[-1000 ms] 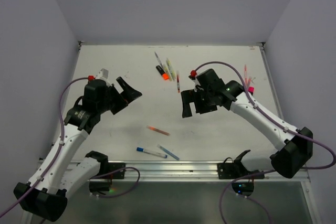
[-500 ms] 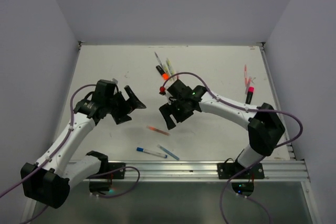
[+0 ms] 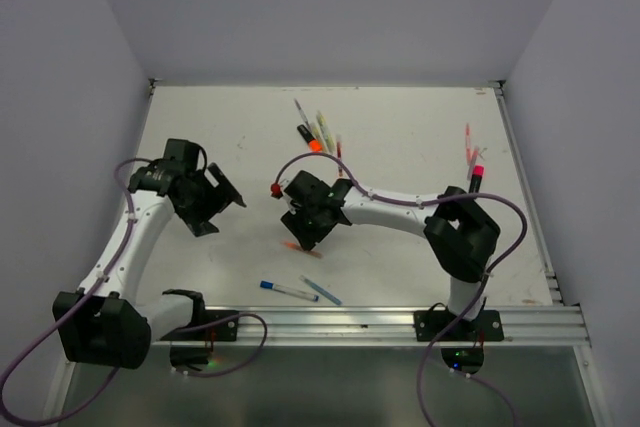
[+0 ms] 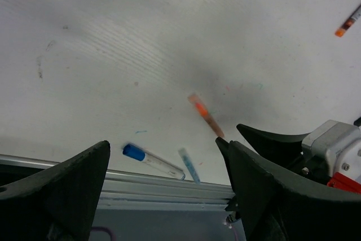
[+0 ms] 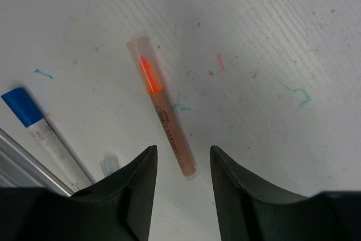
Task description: Open the pen caps
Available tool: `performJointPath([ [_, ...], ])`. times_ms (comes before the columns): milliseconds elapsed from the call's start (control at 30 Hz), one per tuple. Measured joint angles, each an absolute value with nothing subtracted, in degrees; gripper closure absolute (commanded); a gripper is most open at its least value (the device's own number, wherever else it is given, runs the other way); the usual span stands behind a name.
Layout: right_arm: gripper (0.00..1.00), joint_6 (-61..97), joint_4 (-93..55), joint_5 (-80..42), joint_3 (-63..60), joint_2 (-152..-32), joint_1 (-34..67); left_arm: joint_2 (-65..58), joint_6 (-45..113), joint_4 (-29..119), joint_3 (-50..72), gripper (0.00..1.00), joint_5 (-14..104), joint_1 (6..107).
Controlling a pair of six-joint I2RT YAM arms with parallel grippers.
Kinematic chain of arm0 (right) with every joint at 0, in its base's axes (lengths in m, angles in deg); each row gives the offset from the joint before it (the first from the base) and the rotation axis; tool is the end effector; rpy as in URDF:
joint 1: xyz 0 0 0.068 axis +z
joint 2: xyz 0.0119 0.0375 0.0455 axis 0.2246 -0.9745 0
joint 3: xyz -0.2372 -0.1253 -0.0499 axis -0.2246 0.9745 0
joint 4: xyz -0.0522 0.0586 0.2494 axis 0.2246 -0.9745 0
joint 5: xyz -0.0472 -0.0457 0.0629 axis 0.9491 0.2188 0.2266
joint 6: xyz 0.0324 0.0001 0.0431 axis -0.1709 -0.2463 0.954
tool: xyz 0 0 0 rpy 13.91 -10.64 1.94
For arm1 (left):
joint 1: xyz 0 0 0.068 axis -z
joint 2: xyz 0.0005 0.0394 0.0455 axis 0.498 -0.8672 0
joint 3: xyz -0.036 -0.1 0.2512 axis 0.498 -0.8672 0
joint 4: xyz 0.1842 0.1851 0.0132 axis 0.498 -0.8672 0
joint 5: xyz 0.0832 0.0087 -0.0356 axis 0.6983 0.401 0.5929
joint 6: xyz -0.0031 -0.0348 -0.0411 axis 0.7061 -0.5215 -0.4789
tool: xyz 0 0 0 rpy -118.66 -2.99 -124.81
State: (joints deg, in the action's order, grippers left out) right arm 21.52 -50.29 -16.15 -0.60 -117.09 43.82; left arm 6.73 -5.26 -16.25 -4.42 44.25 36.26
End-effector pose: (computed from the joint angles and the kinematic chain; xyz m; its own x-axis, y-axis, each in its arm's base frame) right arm 0.2070 0.3213 0.1915 -0.6374 -0.6440 -0.4232 -0.7502 0.6441 0.1498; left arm 0.2011 -0.0282 0.2759 -0.7092 -0.6941 -0.1235 -0.6083 0.6911 -0.3903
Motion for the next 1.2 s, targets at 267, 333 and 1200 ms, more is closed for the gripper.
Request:
performJointPath([
  [267,0.69,21.1,-48.5,-13.7,-0.6,-119.0,46.0,5.1,-4.0,-20.3,-4.4,0.11,46.0,33.5],
  [333,0.71,21.0,-47.9,-13.0,-0.6,-119.4,46.5,5.1,-4.0,-20.6,-4.6,0.11,46.2,33.2],
  [1200,1.00,22.7,-50.9,-12.6,-1.1,-113.9,48.4,9.1,-6.1,-5.3,-13.3,0.34,30.0,32.5],
])
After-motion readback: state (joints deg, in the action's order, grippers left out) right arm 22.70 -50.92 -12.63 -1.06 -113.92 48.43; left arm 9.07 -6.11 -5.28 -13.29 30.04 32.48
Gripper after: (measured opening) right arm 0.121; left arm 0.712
